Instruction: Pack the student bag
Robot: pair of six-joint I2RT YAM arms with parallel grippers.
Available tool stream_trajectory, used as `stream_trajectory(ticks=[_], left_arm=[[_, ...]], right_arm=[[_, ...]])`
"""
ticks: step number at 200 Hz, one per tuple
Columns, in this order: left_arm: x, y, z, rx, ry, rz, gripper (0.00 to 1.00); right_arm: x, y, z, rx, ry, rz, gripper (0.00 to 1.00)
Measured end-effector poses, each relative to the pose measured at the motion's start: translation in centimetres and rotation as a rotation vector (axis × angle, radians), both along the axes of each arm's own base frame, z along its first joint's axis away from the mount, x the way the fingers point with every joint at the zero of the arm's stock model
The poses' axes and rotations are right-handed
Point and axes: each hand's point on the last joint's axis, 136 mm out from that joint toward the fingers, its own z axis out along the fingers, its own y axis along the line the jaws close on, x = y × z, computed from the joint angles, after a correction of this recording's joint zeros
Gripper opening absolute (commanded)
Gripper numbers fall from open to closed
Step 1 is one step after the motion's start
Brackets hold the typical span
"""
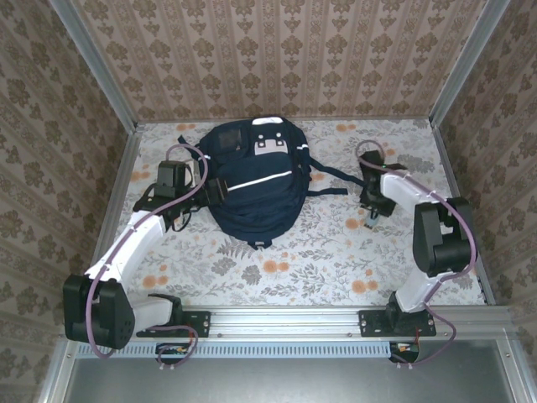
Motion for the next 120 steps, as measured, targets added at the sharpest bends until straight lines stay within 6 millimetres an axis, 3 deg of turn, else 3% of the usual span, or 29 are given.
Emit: stream_trajectory(ticks=[22, 46, 70, 120], left_arm=[[-0.1, -0.2, 0.0, -0.008, 0.002, -0.008, 1.0], [-0.1, -0.3, 0.0, -0.013, 0.004, -0.014, 1.0], [-0.2, -0.4, 0.0, -0.017, 0.005, -0.018, 1.0], [-0.4, -0.8, 0.0, -0.015, 0.001, -0.049, 1.0]], right_arm=[[-0.9, 3.6, -0.1, 0.015, -0.008, 0.057, 0.43], [-1.6, 6.2, -0.2, 0.04, -0.004, 0.099, 0.59], [-1.5, 6.5, 0.2, 0.043, 0.012, 0.107, 0.66], [1.4, 6.0, 0.7, 0.056, 0.02, 0.119, 0.61]])
